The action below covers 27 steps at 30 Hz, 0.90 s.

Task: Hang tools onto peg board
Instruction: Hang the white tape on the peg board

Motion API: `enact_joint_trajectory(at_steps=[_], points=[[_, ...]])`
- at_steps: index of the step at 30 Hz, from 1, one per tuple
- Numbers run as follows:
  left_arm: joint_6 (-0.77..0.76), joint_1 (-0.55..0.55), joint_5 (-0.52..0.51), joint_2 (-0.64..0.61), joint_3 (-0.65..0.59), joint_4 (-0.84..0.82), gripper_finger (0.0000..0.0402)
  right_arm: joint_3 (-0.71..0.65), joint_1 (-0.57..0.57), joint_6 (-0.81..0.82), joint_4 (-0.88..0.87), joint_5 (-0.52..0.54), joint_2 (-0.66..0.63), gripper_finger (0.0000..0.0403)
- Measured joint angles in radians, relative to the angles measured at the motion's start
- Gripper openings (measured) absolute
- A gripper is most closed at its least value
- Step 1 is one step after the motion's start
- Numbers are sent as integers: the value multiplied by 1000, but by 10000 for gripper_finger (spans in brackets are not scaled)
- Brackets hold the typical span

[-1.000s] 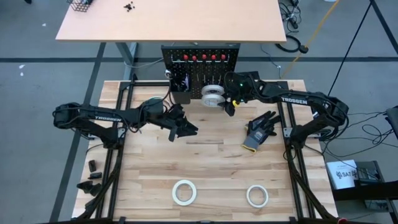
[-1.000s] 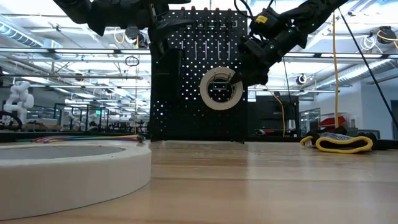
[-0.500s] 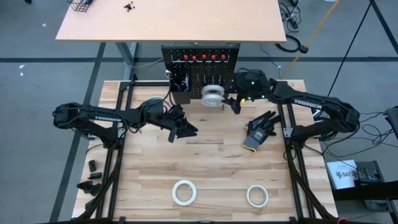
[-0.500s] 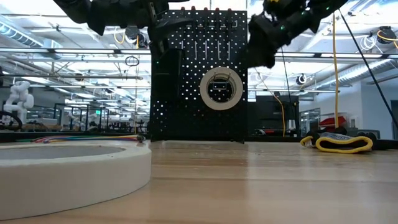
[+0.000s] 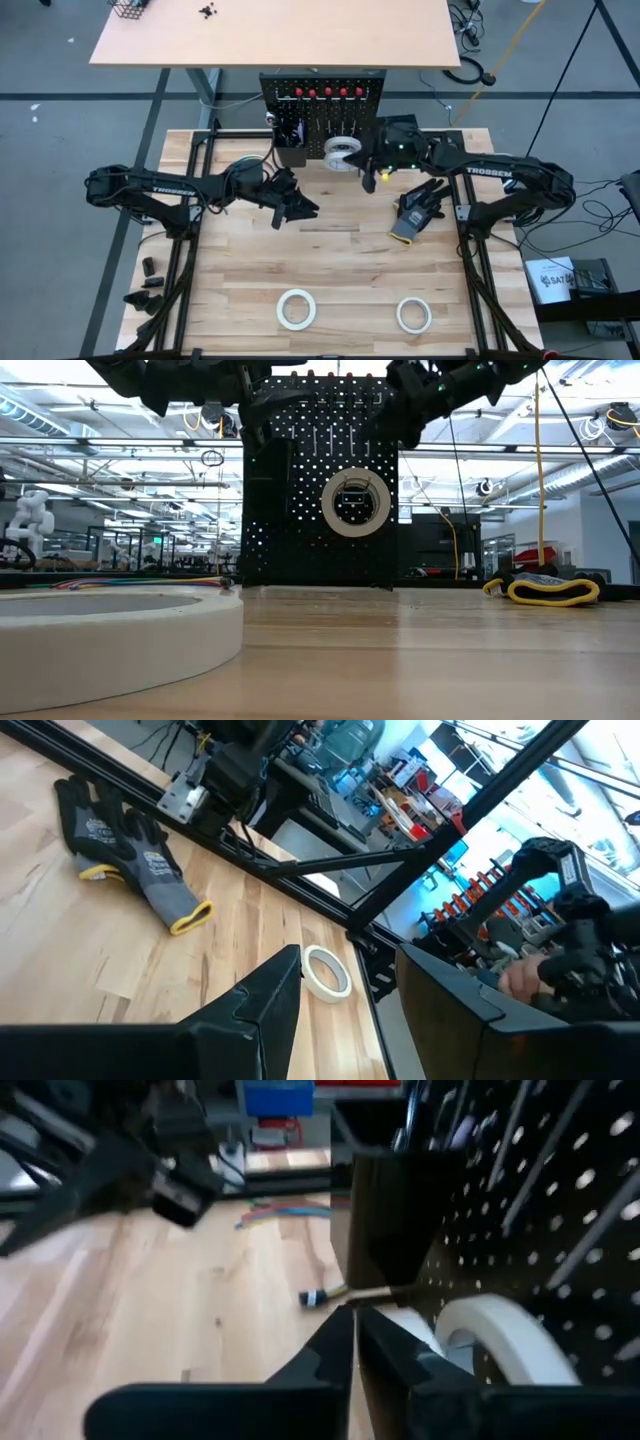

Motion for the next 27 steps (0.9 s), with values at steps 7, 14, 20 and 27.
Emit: enact_joint_trajectory(at_steps=[7,14,20,27], points=[[1,-3,-35,0,0,0,166,0,22,-20,2,88,68,1],[0,-5,-37,0,0,0,166,0,23,-26,-18,142,95,1],[-1,-5,-39,0,0,0,166,0,22,-57,-13,241,104,0],[-5,-5,-39,0,0,-1,166,0,22,-61,45,303,163,0]])
